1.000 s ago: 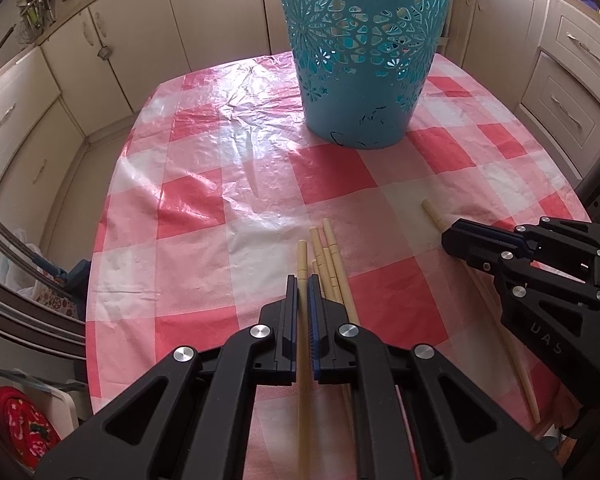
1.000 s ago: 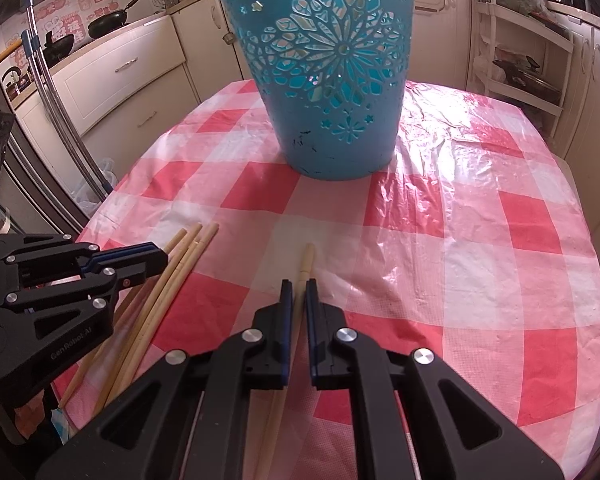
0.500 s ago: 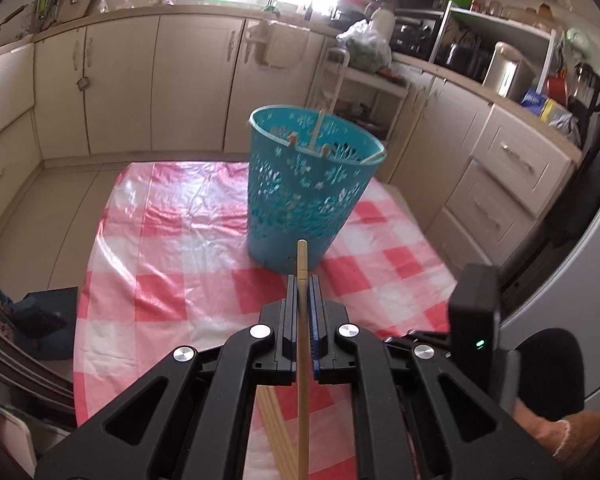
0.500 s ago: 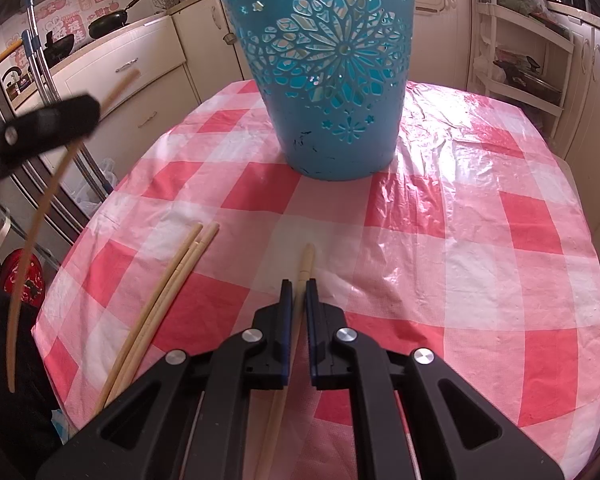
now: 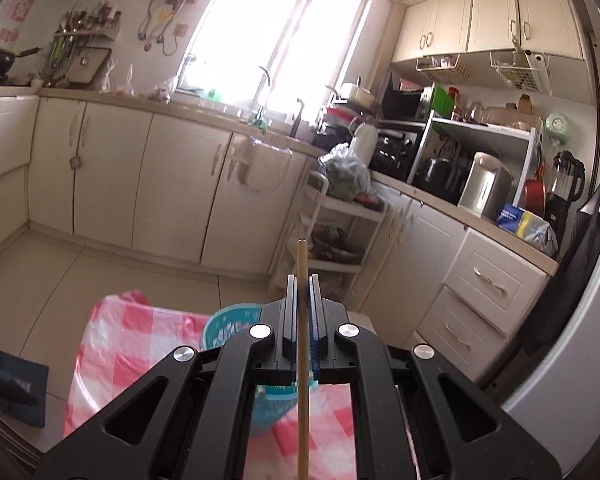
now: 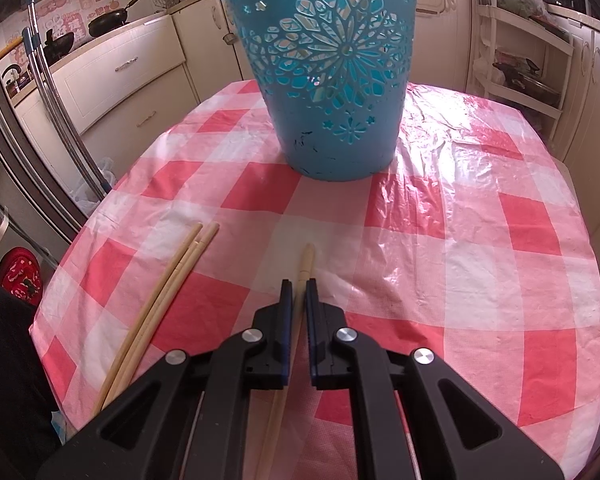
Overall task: Organize utensils
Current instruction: 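Lift the chopstick with the left gripper and carry it over the basket, then open the left gripper to drop the chopstick into the basket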
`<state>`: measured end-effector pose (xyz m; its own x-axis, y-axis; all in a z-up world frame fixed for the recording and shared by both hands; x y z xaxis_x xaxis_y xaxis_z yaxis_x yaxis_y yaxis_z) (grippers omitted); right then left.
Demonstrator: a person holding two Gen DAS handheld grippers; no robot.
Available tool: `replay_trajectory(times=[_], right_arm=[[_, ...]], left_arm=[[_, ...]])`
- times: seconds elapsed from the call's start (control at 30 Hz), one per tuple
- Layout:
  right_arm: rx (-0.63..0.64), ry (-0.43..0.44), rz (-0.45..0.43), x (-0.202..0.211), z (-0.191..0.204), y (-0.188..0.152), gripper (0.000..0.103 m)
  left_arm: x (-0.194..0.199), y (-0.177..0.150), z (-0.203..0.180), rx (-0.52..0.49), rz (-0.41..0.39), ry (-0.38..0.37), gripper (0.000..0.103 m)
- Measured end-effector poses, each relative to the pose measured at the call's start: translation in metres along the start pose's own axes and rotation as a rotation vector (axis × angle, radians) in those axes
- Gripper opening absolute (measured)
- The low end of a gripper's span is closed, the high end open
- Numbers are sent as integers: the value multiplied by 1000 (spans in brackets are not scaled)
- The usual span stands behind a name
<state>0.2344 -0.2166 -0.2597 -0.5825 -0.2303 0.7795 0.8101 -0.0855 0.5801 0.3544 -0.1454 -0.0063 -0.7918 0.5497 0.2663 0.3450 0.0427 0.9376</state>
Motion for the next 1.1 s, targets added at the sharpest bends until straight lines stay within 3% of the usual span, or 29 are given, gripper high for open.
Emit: replay_trajectory(times=[0.13, 0.33, 0.63, 0.93, 1.1], right_arm=[[-10, 12, 1, 0, 0, 0, 7], [-37, 41, 5, 0, -4, 0, 7], [-57, 72, 15, -1, -5, 1, 7], [-57, 72, 15, -1, -5, 1, 7], [-58, 72, 15, -1, -5, 1, 7]], left_arm=[[-28, 37, 2, 4, -87, 59, 5], [-68, 56, 12, 19, -145, 135, 5], [-90, 36, 34, 70, -182, 215, 5], [-92, 19, 43, 87, -193, 237, 5], [-93, 3, 46, 70, -153, 240, 5]])
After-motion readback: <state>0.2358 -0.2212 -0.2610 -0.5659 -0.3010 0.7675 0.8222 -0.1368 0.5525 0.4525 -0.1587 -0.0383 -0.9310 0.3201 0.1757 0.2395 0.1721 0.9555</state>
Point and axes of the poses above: each gripper's, at about its wrist camera, not at the fingertips, and x roughly against the way its jaws point, z to its left, y to its top, the point moved 8 cm from there along -x, roughly the way its jaws point, and after that the axes turned 6 degrees about -x, right-handed, at the moved point
